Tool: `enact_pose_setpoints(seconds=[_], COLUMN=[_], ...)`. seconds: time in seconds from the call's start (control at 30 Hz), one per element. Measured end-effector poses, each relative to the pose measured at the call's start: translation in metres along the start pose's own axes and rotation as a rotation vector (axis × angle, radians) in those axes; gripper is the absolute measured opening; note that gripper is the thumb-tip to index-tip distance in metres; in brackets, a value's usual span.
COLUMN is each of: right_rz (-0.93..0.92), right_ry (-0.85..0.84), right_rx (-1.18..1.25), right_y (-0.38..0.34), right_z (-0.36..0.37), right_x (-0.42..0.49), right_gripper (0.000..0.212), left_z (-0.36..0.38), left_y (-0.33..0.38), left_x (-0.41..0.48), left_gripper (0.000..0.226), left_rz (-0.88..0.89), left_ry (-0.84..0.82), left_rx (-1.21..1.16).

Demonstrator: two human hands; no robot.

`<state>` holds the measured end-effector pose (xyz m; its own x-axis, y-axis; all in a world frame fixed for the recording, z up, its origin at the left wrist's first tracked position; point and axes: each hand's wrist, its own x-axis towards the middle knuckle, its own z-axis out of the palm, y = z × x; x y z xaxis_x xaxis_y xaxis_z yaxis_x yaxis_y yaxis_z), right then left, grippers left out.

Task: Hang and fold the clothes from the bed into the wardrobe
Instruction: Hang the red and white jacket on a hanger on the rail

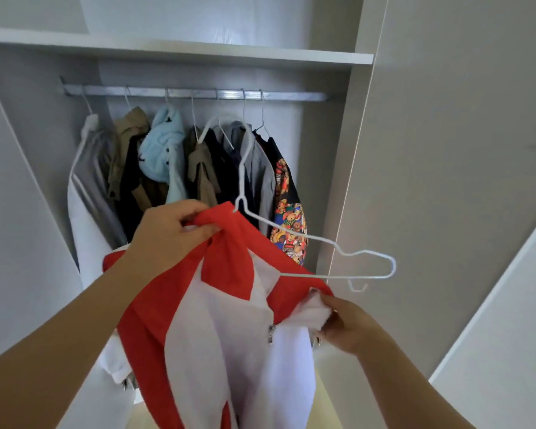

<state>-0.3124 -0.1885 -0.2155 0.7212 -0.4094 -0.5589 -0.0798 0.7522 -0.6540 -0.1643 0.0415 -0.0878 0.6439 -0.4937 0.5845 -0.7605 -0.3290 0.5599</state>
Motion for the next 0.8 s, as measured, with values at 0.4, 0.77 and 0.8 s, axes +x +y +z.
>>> enact_pose_setpoints(seconds=[0.4, 0.77, 0.8], right_rz=[0.004, -0.727, -0.765], right_ry=[0.089, 0.642, 0.642], right_rx=[-0.046, -0.556, -0.574], right_y=[-0.03, -0.039, -0.04], right_z=[-0.012, -0.007, -0.004], right_x=[-0.01, -0.023, -0.026], right_gripper=[0.029, 0.011, 0.011], left_z=[0.0, 0.025, 0.027], left_y=[-0.034, -0.023, -0.023], left_x=[-0.023, -0.022, -0.023], left_gripper=[0.006, 0.043, 0.044], left_rz=[-0.031, 0.289, 0.278], left_ry=[-0.096, -0.084, -0.093], left_rx=[0.216, 0.556, 0.573])
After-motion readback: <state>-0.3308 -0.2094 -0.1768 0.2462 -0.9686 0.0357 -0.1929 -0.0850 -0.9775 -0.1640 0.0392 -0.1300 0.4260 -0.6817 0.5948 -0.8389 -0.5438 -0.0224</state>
